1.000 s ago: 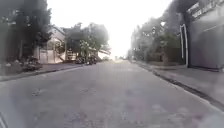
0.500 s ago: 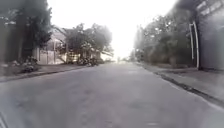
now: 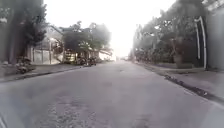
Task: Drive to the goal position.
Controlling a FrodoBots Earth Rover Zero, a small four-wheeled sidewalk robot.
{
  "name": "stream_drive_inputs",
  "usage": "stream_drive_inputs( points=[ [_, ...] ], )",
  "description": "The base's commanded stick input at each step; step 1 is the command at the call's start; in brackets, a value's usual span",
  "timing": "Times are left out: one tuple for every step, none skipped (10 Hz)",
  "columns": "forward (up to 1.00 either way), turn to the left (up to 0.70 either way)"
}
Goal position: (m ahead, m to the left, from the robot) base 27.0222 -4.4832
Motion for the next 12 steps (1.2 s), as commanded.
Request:
stream_drive_inputs(
  points=[
    [1.00, 0.00],
    [0.92, 0.00],
    [0.90, 0.00],
    [0.90, 0.00],
    [0.90, 0.00],
    [0.90, 0.00],
    [0.90, 0.00],
    [0.90, 0.00],
    [0.90, 0.00],
    [0.90, 0.00],
    [0.90, 0.00],
    [0.90, 0.00]
  ],
)
